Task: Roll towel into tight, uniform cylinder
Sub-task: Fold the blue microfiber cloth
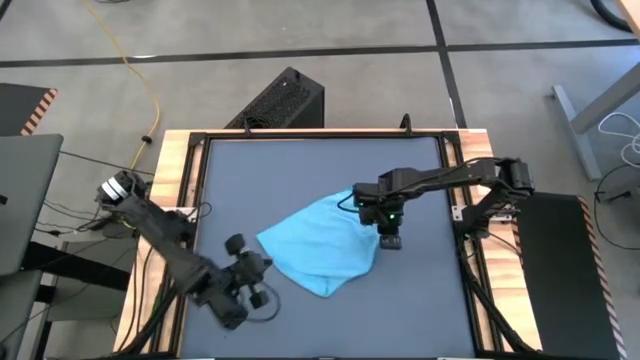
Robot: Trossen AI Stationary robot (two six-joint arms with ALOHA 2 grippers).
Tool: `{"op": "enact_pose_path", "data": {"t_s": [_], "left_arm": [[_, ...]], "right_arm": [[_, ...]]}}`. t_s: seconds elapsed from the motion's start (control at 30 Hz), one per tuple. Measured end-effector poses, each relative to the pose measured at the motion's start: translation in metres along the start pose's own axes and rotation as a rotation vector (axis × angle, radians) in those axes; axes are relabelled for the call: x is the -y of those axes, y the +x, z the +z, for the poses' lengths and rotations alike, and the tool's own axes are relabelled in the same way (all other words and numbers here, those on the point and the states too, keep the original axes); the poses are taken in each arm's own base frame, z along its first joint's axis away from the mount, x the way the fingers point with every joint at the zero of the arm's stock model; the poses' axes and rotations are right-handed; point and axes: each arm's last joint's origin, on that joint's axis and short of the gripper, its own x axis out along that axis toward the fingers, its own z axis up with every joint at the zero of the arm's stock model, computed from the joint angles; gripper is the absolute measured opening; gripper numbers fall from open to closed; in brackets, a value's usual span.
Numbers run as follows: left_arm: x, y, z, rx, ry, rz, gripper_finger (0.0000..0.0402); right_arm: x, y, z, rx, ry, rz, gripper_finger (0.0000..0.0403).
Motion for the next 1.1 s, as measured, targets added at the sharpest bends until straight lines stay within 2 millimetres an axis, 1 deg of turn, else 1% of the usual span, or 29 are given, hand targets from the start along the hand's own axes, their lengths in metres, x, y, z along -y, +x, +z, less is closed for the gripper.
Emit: {"op": "enact_pose_path", "data": {"t_s": [0.07, 0.13, 0.23, 0.33, 0.4, 0.47, 0.57, 0.63, 0.73, 0.83, 0.97, 1.03, 1.1], "left_arm": [[-0.005, 0.023, 0.001, -0.024, 0.035, -0.022, 0.0011], [-0.01, 0.048, 0.001, -0.058, 0.089, -0.104, 0.0023], [-0.019, 0.081, 0.008, -0.039, 0.125, -0.326, 0.0046], [-0.03, 0.104, 0.019, 0.024, 0.161, -0.516, 0.0072], [-0.033, 0.115, 0.024, 0.041, 0.23, -0.566, 0.0087], [-0.031, 0.123, 0.031, 0.051, 0.284, -0.6, 0.0099], [-0.021, 0.138, 0.036, 0.042, 0.353, -0.675, 0.0111], [-0.013, 0.147, 0.035, 0.024, 0.4, -0.71, 0.0115], [-0.002, 0.159, 0.037, -0.005, 0.466, -0.753, 0.0117], [0.002, 0.172, 0.043, -0.03, 0.495, -0.794, 0.0117], [0.005, 0.193, 0.054, -0.035, 0.483, -0.78, 0.0109], [0.006, 0.202, 0.059, -0.064, 0.48, -0.767, 0.0105], [0.007, 0.209, 0.06, -0.118, 0.504, -0.76, 0.0101]], "right_arm": [[0.004, 0.005, 0.003, -0.018, 0.007, -0.01, 0.0011], [0.007, 0.012, 0.006, -0.032, -0.006, -0.014, 0.0011], [0.011, 0.022, 0.01, -0.068, -0.006, -0.018, 0.0011], [0.014, 0.029, 0.012, -0.101, 0.009, -0.019, 0.0011], [0.014, 0.034, 0.012, -0.102, 0.012, -0.022, 0.0012], [0.014, 0.038, 0.012, -0.087, 0.017, -0.026, 0.0012], [0.018, 0.045, 0.012, -0.054, 0.054, -0.028, 0.0012], [0.022, 0.049, 0.011, -0.042, 0.085, -0.028, 0.0012], [0.024, 0.053, 0.008, -0.044, 0.1, -0.043, 0.0012], [0.026, 0.057, 0.009, -0.017, 0.086, -0.045, 0.0012], [0.027, 0.06, 0.009, 0.002, 0.038, -0.042, 0.0013], [0.028, 0.061, 0.007, -0.012, 0.034, -0.042, 0.0013], [0.028, 0.061, 0.006, -0.019, 0.02, -0.042, 0.0013]]}}
